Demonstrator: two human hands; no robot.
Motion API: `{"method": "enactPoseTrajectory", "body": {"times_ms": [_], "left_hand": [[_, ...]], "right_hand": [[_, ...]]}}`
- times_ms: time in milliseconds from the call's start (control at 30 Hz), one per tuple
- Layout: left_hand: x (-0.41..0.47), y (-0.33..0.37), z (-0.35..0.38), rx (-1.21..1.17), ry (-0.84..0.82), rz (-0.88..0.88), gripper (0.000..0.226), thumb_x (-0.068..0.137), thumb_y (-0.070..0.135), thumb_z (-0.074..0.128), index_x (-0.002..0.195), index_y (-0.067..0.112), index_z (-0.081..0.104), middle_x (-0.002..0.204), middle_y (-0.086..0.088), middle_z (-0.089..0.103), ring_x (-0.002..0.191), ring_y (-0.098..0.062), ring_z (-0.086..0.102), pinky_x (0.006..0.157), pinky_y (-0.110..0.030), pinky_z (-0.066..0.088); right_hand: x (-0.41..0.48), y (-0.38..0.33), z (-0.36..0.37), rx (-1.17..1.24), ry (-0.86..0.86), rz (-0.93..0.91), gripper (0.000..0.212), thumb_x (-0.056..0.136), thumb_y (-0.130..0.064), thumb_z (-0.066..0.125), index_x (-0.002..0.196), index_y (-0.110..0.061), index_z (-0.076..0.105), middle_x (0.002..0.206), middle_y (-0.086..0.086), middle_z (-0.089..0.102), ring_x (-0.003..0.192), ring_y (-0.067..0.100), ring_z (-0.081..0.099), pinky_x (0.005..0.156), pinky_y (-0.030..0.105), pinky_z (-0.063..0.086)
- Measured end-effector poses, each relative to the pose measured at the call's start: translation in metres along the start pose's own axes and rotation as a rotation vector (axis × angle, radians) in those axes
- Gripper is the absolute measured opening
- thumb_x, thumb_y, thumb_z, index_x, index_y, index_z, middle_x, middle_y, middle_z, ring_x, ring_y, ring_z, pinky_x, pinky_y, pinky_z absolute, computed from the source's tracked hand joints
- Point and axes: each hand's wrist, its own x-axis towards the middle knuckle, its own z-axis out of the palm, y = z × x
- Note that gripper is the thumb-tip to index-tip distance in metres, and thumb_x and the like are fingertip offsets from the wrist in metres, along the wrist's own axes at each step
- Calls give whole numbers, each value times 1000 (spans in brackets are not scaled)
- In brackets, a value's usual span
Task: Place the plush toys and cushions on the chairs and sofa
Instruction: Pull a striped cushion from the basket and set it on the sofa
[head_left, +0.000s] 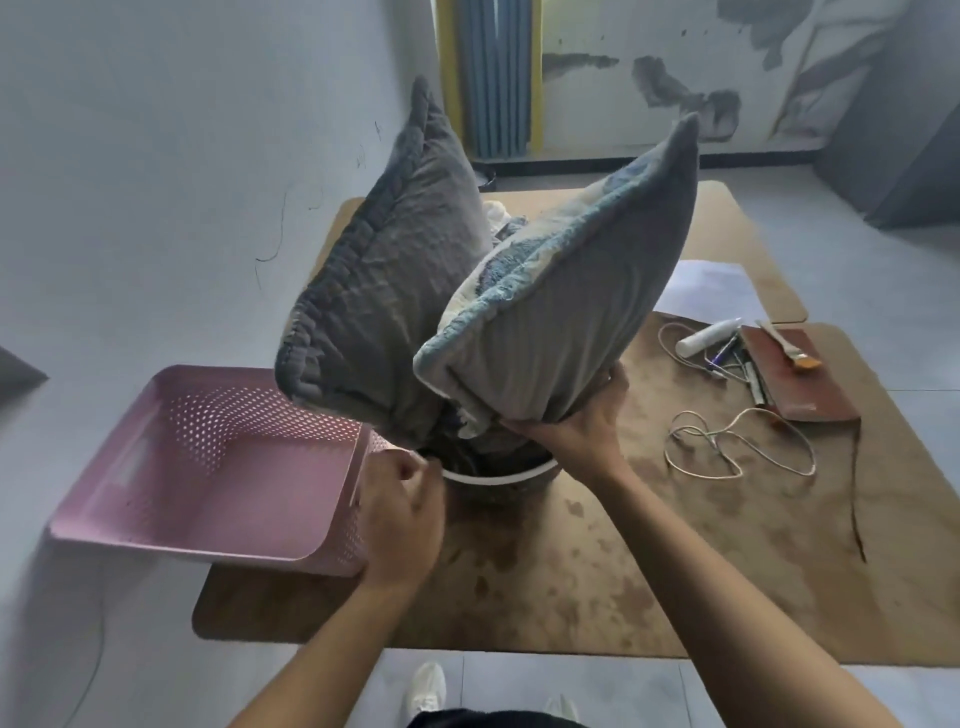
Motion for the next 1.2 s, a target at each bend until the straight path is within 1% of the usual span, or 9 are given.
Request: {"method": "enactPoseTrajectory", "body": {"times_ms": [100, 167, 233, 300, 367, 600, 833, 1067, 1200], "left_hand": [[-1, -19, 19, 313, -333, 387, 32, 95, 42, 57, 109, 14, 65, 109, -5, 66, 102, -25, 62, 91, -41, 51], [10, -24, 34, 560, -567, 392, 62, 95, 60, 35, 125, 14, 62, 126, -9, 66, 121, -31, 59, 110, -48, 39], [18, -28, 46, 744, -650, 407, 68, 94, 64, 23, 119, 15, 64, 122, -9, 68, 121, -32, 58, 116, -56, 30], [23, -30, 54, 822, -626, 437, 53, 97, 55, 31, 96, 18, 68, 97, -8, 72, 97, -36, 65, 104, -60, 42], [26, -35, 60, 830, -561, 422, 43, 96, 49, 39, 85, 21, 70, 80, -6, 71, 78, -36, 65, 89, -59, 52], [34, -46, 66, 840, -500, 549, 43, 95, 50, 38, 79, 25, 68, 79, -1, 72, 78, -34, 64, 83, -48, 43], [36, -41, 70, 838, -574, 506, 42, 96, 48, 38, 78, 25, 68, 82, -1, 74, 82, -35, 65, 80, -50, 45], [37, -31, 67, 916, -643, 546, 51, 106, 52, 21, 119, 25, 62, 125, -3, 68, 120, -33, 52, 103, -49, 30], [45, -27, 61, 845, -707, 588, 66, 97, 60, 16, 104, 20, 69, 110, -7, 74, 109, -35, 60, 94, -45, 37]], "right_hand": [[8, -9, 1, 106, -85, 23, 149, 45, -48, 99, 152, -27, -3, 152, -4, 34, 135, 5, 43, 113, 38, 42], [11, -13, -2, 129, -74, 102, 153, 52, -36, 100, 156, -25, -11, 151, -9, 36, 132, 5, 43, 111, 35, 41], [15, -13, -11, 163, -26, 174, 141, 52, -29, 101, 158, -23, 9, 143, -14, 46, 129, 9, 49, 109, 35, 44], [17, -11, -21, 140, -4, 216, 105, 49, -30, 101, 139, -19, 49, 125, -7, 64, 118, 17, 62, 97, 38, 54], [16, -12, -27, 132, -20, 263, 85, 45, -36, 99, 121, -18, 65, 110, -4, 72, 107, 19, 69, 85, 38, 59], [26, -50, -22, 408, 47, 280, 45, 68, 2, 86, 104, -17, 67, 97, -1, 75, 86, 11, 71, 67, 19, 58], [26, -79, -25, 418, 68, 172, 40, 68, 10, 81, 98, -14, 69, 91, 0, 75, 76, 6, 72, 70, 21, 59], [21, -99, -29, 451, 105, 44, 42, 55, 1, 79, 93, -12, 69, 91, 7, 76, 80, 16, 73, 71, 27, 60], [26, -93, -40, 347, 59, -11, 52, 50, -12, 82, 100, -15, 70, 100, 9, 77, 93, 25, 75, 78, 33, 62]]}}
